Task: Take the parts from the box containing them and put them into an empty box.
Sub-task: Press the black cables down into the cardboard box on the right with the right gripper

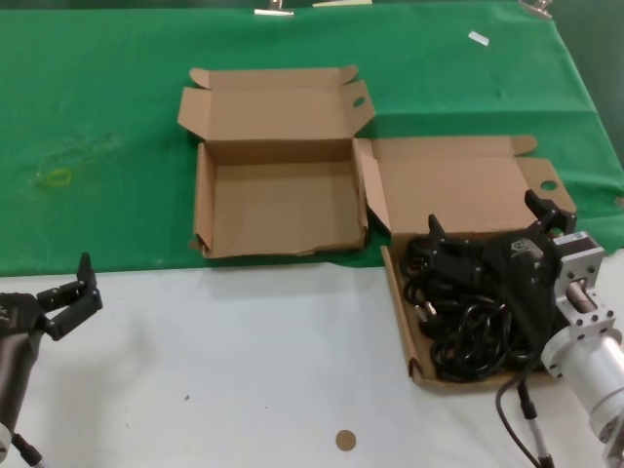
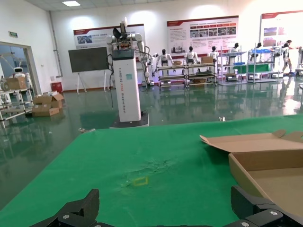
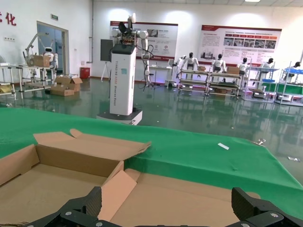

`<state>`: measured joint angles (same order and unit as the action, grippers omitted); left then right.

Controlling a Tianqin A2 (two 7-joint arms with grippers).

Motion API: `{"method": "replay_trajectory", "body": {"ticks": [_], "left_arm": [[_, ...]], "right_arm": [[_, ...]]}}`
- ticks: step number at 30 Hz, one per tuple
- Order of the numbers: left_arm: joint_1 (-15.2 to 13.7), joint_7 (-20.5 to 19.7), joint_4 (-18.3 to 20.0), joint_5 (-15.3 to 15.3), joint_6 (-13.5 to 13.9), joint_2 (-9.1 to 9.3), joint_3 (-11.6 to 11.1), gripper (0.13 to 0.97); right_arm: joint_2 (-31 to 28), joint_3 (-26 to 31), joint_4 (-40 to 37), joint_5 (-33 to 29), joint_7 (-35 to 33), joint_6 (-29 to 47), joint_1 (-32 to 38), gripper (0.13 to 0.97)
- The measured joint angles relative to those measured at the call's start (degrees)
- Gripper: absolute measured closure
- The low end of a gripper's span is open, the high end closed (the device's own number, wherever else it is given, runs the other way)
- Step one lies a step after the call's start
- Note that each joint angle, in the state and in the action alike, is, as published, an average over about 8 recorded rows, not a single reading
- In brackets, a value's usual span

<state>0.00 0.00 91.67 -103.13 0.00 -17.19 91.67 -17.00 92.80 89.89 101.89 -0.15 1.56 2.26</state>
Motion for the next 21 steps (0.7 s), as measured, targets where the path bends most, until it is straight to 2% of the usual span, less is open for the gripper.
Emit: {"method": "replay_trajectory", "body": {"ticks": [21], "left_arm": [[0.0, 0.0, 0.0, 0.0, 0.0, 0.00, 0.0, 0.132]], "right_arm": [[0.0, 0.0, 0.0, 0.0, 0.0, 0.0, 0.0, 0.129]]}}
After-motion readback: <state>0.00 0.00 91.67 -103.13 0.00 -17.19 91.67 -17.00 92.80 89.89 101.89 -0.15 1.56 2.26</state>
